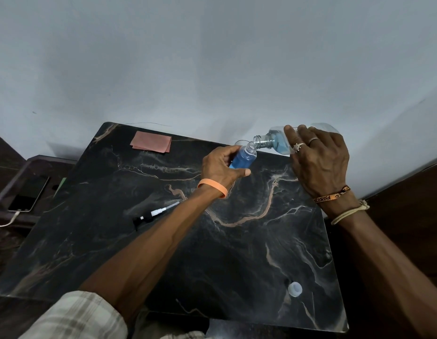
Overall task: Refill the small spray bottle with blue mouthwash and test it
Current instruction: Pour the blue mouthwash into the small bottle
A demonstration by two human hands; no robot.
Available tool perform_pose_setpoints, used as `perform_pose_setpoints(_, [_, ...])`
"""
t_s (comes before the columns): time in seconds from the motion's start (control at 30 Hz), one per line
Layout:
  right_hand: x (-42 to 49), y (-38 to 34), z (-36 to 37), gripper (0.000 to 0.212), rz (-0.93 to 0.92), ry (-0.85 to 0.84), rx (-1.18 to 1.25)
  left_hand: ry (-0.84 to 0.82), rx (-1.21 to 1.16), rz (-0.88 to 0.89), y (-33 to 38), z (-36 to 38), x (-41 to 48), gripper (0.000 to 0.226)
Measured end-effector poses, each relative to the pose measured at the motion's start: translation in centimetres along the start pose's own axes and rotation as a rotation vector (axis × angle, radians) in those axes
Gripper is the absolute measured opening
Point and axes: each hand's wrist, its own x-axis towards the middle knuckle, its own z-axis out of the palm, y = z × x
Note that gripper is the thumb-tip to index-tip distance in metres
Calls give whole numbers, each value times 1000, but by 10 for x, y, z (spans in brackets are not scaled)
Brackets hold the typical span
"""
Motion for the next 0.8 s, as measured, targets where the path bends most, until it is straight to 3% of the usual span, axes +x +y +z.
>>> perform_pose_setpoints(0.57, [-2,5,6,47,-23,39,-1,-12,17,-7,2,4,1,64])
perform_pose_setpoints(0.8, [-9,0,9,44,68,-7,113,-11,16,-4,1,3,0,63])
